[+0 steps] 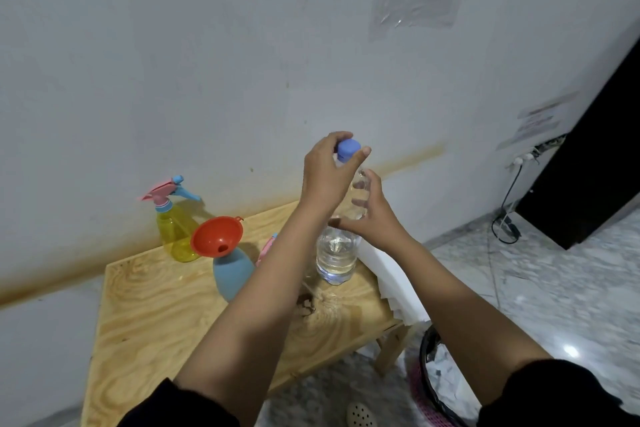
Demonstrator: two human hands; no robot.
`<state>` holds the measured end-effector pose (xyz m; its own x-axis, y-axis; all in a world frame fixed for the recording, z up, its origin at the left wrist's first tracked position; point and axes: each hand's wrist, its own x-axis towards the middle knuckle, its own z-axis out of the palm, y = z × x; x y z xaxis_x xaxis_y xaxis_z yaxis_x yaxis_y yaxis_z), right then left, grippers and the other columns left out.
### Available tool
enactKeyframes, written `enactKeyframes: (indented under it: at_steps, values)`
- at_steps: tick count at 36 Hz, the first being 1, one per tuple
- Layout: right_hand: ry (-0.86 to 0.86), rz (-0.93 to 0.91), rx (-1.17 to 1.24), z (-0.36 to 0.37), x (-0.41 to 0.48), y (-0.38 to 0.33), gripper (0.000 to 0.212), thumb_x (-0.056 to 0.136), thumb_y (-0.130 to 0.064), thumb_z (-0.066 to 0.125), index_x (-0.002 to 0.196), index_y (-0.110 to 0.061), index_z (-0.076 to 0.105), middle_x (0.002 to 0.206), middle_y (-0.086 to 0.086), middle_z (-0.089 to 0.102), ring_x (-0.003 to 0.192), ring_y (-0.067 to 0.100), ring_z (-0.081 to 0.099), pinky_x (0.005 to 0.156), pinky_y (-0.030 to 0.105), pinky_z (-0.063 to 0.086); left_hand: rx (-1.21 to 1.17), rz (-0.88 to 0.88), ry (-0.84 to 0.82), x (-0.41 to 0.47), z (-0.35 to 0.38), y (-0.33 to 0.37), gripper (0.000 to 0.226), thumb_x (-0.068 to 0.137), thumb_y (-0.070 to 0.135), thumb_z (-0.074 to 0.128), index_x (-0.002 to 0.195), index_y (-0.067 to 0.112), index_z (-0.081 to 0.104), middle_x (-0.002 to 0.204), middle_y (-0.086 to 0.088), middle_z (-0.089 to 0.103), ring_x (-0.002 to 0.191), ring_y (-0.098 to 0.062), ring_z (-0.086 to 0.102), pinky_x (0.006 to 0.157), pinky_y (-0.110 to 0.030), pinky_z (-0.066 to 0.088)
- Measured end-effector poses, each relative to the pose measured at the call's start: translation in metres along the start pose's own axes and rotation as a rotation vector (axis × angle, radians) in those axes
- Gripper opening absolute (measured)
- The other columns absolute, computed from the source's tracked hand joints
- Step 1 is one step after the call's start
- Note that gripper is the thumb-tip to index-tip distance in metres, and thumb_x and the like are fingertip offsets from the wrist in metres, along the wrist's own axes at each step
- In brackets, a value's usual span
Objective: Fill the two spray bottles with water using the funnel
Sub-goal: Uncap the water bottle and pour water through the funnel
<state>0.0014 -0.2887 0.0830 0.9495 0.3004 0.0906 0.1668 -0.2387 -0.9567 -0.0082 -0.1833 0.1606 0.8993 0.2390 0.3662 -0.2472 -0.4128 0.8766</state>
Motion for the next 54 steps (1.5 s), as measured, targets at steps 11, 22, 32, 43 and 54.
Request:
enactKeyframes:
  at_steps: [11, 22, 32, 43, 54]
  values:
    - [-0.016, 0.020, -0.011, 0.000, 0.001, 0.005, 0.102, 0.067, -0.009, 0.083, 0.141, -0.023, 0.014, 0.133, 0.001, 0.030, 0.123, 0.025, 0.043, 0.095, 0.030, 0.042, -0.019, -0.039, -0.360, 0.010, -0.029, -0.005, 0.034, 0.095, 0.015, 0.053, 0.129, 0.011, 0.052, 0.116, 0.002, 0.058, 0.108, -0.011, 0.055, 0.099, -0.023, 0.042]
    - [0.021, -0.046, -0.032, 0.009, -0.004, 0.000, 0.104, 0.057, -0.023, 0.077, 0.140, -0.014, 0.015, 0.131, 0.002, 0.028, 0.125, 0.015, 0.035, 0.102, 0.027, 0.037, -0.040, -0.015, 0.200, -0.012, 0.000, 0.002, 0.033, 0.077, 0.023, 0.077, 0.102, 0.007, 0.063, 0.096, 0.001, 0.064, 0.085, -0.008, 0.057, 0.071, -0.006, 0.039]
    - [0.046, -0.037, -0.063, 0.005, -0.005, 0.002, 0.100, 0.067, -0.007, 0.082, 0.141, -0.017, 0.015, 0.129, 0.002, 0.030, 0.121, 0.026, 0.042, 0.091, 0.023, 0.039, -0.117, 0.041, 0.298, 0.000, -0.027, 0.011, 0.029, 0.075, 0.028, 0.078, 0.095, 0.010, 0.066, 0.091, 0.001, 0.068, 0.083, -0.008, 0.062, 0.080, -0.020, 0.049]
    - [0.080, -0.038, -0.045, 0.006, -0.001, 0.009, 0.099, 0.068, -0.010, 0.082, 0.141, -0.024, 0.016, 0.132, 0.001, 0.033, 0.116, 0.025, 0.047, 0.065, 0.006, 0.045, 0.087, -0.306, 0.147, -0.149, -0.032, -0.160, 0.032, 0.074, 0.022, 0.075, 0.102, 0.010, 0.065, 0.102, -0.004, 0.066, 0.095, -0.016, 0.060, 0.084, -0.021, 0.043]
    - [0.159, -0.106, -0.028, 0.013, -0.008, 0.031, 0.105, 0.068, -0.027, 0.083, 0.146, -0.032, 0.012, 0.141, -0.005, 0.036, 0.118, 0.015, 0.048, 0.076, 0.003, 0.041, 0.298, -0.420, 0.064, -0.215, -0.002, -0.223, 0.036, 0.078, 0.004, 0.072, 0.112, 0.002, 0.062, 0.116, -0.013, 0.059, 0.110, -0.028, 0.055, 0.096, -0.037, 0.045]
